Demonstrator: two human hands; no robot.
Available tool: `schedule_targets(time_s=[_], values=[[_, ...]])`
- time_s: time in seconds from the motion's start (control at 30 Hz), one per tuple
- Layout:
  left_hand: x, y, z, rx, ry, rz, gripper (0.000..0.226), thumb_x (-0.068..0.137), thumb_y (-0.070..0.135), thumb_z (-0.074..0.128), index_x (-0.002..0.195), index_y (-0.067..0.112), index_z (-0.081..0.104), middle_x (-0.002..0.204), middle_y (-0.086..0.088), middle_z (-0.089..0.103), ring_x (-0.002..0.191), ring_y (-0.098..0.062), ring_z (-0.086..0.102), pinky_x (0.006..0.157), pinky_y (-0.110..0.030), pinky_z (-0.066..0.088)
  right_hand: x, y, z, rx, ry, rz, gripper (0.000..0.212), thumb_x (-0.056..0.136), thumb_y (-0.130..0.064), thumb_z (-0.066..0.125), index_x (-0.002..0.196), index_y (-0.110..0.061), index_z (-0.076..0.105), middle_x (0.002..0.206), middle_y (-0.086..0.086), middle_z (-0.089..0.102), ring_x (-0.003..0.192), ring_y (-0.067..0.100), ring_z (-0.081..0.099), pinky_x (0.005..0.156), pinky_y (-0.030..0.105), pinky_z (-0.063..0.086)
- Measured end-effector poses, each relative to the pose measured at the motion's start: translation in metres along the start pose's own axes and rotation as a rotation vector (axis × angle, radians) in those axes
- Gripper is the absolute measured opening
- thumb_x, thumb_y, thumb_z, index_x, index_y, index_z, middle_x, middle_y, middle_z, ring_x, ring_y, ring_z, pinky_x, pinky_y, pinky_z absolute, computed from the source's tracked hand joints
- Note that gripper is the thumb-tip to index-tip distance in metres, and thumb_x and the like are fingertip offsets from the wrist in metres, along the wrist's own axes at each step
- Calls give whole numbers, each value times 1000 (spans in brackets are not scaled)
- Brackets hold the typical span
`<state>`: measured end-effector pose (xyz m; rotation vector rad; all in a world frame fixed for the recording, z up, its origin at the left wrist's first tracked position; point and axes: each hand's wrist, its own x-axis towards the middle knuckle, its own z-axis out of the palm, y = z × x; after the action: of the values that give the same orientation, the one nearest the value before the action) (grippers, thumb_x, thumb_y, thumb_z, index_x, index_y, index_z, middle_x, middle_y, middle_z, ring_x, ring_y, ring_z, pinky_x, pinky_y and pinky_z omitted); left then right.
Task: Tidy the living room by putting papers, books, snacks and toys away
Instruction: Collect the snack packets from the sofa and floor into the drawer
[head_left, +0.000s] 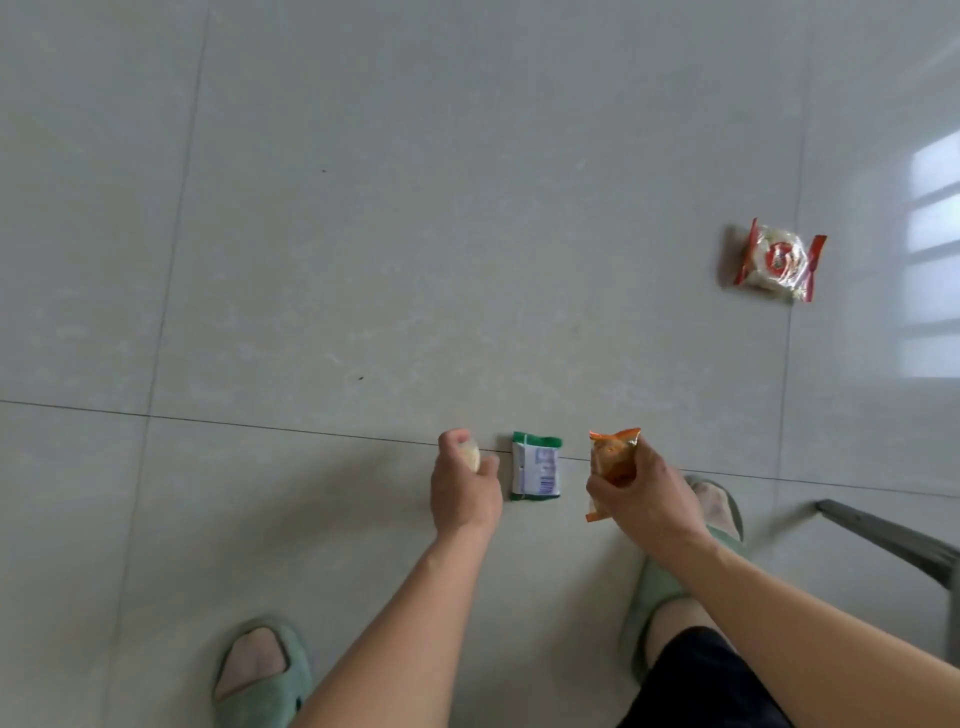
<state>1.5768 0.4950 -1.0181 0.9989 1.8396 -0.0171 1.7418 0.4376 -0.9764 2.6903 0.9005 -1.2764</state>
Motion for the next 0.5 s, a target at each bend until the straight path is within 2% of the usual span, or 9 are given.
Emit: schedule_targets(time_s=[0.07,0.17,0.3,0.37,0.43,0.5], values=[[-6,13,24,32,-7,25,43,88,29,64,125,18,47,123,-5,60,109,-27,57,79,-29,40,13,10,-15,32,2,22,24,74,-36,66,89,-24,52,73,-11,63,75,19,62,66,32,48],[-11,20,56,177,41,88,56,80,37,71,126,20,43,124,0,58,110,-24,55,73,-29,40,37,24,-37,95,12,20,18,74,-29,67,81,-25,50,70,-12,62,64,8,60,61,29,47],[-10,13,80,455,110,132,87,72,46,78,139,15,31,130,-5,52,121,-24,50,87,-34,45,71,39,-66,114,44,25,23,74,-30,69,91,-21,56,82,-2,66,77,20,62,74,38,53],[-9,10,89,533,123,112,97,71,43,80,144,14,24,132,-9,46,124,-25,46,90,-34,46,91,48,-83,107,71,28,28,74,-32,71,96,-20,58,85,1,66,81,24,63,77,41,54],[-8,7,94,558,153,105,89,77,33,76,146,14,24,129,-11,43,120,-27,45,87,-34,46,109,53,-98,106,100,35,34,73,-33,73,100,-17,59,90,4,67,84,26,63,79,43,54],[-7,5,97,537,201,108,77,80,22,73,143,15,32,124,-13,44,115,-29,45,85,-35,46,123,53,-109,85,120,30,36,74,-33,73,103,-15,59,91,6,67,86,27,62,79,43,54]])
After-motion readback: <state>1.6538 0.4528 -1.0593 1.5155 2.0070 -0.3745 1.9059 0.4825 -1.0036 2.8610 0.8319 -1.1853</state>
